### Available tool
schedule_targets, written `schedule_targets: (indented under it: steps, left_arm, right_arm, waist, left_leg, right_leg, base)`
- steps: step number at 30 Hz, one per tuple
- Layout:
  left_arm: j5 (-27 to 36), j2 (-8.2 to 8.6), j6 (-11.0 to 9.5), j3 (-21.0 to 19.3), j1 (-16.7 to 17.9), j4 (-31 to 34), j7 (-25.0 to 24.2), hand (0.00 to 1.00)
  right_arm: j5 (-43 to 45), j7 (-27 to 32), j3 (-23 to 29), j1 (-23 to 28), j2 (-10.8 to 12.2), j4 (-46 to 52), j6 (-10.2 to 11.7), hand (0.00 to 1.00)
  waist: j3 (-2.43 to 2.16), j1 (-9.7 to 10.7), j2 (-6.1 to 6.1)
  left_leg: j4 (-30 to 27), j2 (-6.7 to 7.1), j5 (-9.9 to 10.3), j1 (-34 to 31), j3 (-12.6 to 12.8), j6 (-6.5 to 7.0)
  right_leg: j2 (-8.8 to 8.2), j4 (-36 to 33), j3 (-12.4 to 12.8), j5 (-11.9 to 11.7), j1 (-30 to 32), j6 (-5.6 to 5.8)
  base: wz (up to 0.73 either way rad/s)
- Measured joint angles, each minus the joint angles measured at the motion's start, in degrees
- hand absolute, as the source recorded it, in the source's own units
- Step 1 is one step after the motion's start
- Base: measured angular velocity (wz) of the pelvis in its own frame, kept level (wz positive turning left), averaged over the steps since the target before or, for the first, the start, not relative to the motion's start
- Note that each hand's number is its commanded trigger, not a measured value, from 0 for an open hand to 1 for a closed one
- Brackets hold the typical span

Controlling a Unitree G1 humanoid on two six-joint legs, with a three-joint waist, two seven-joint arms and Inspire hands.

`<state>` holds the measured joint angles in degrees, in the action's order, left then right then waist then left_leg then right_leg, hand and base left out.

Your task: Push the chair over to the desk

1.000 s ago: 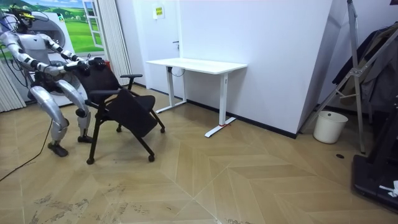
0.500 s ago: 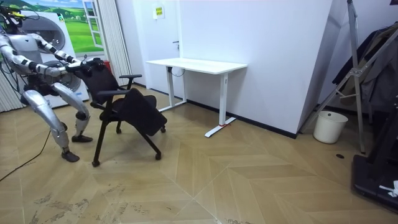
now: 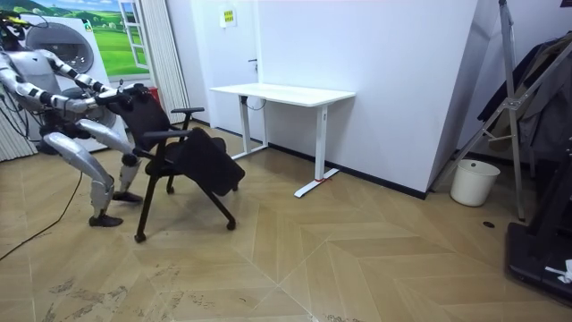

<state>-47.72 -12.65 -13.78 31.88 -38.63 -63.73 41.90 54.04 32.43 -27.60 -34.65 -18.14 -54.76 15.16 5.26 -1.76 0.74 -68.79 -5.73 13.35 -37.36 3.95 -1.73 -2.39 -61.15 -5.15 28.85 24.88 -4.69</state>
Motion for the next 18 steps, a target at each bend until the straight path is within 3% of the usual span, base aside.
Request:
schedule_targets:
  steps: [1,3,6,8,11,13,14,16,18]
  left_arm:
    - [0.0,0.04,0.0,0.0,0.1,0.3,0.4,1.0]
    - [0.0,0.03,0.1,0.1,-0.2,0.9,0.4,1.0]
    - [0.0,0.08,0.3,0.5,-0.9,0.9,0.1,1.0]
    - [-0.1,0.11,0.4,0.6,-1.5,0.9,-0.2,1.0]
    - [-0.2,-0.14,0.7,0.5,-1.6,1.4,-0.4,1.0]
    - [-2.1,-0.19,0.7,-1.0,-1.4,2.2,-0.3,1.0]
    - [-2.7,-0.19,0.8,-1.4,-1.4,2.4,-0.2,1.0]
    - [-5.0,-0.16,0.8,-2.8,-0.9,3.0,0.0,1.0]
    - [-5.9,-0.12,0.7,-3.2,-0.8,3.5,0.0,1.0]
  right_arm:
    - [0.0,0.5,-0.4,-0.2,-0.3,0.0,0.0,1.0]
    - [0.0,1.8,-0.4,-0.2,-0.4,-0.1,-0.2,1.0]
    - [-0.1,3.2,-0.3,-0.1,-0.4,-0.5,-0.5,1.0]
    - [-0.1,4.0,-0.3,-0.1,-0.4,-0.6,-0.9,1.0]
    - [0.0,4.5,-0.3,-0.2,0.2,-0.6,-1.6,1.0]
    - [0.0,5.0,-0.3,-0.2,0.5,-0.5,-2.2,1.0]
    - [0.0,5.0,-0.2,-0.2,0.6,-0.5,-2.3,1.0]
    - [-0.3,5.8,0.2,0.0,0.9,-0.6,-2.3,1.0]
    - [-0.5,7.0,0.2,0.5,1.4,-0.7,-2.3,1.0]
  waist:
    - [-0.06,-0.2,-0.03]
    - [-0.2,-0.2,-0.43]
    - [-0.8,-0.1,-0.99]
    - [-0.38,0.0,-0.28]
    - [-0.45,-0.3,0.29]
    - [-0.62,-1.2,0.38]
    - [-0.66,-1.6,0.45]
    - [-0.63,-2.0,0.59]
    - [-0.85,-1.9,1.27]
  left_leg:
    - [8.8,1.06,0.0,0.8,0.0,-0.01]
    - [17.4,2.33,-0.1,2.2,-1.5,-0.1]
    - [18.2,3.16,0.0,2.3,-0.7,0.3]
    - [19.0,4.83,0.1,3.0,-0.7,0.52]
    - [19.3,6.21,0.3,3.1,-0.5,0.82]
    - [19.7,7.15,0.6,3.2,-1.1,1.36]
    - [20.0,7.58,0.7,3.2,-1.4,1.48]
    - [20.9,9.76,0.7,3.0,-4.0,1.52]
    - [21.4,10.94,0.7,3.0,-4.8,1.52]
  right_leg:
    - [-0.9,0.0,-0.3,0.2,0.2,0.17]
    - [-2.62,0.0,-2.0,0.6,0.2,0.95]
    - [-5.55,0.6,-3.4,1.6,-0.4,3.05]
    - [-7.26,1.1,-3.4,2.0,-0.9,4.0]
    - [-9.79,1.5,-4.0,2.6,-1.1,5.08]
    - [-13.25,2.2,-6.8,2.8,-2.0,6.09]
    - [-13.88,2.5,-7.6,2.7,-2.2,6.42]
    - [-16.06,4.0,-11.9,2.9,-3.9,7.97]
    - [-17.59,4.3,-14.0,3.3,-5.2,8.86]
  base:
    - [-0.27]
    - [-0.1]
    - [0.0]
    - [0.0]
    - [-0.14]
    - [-0.27]
    - [-0.23]
    - [0.06]
    - [0.39]
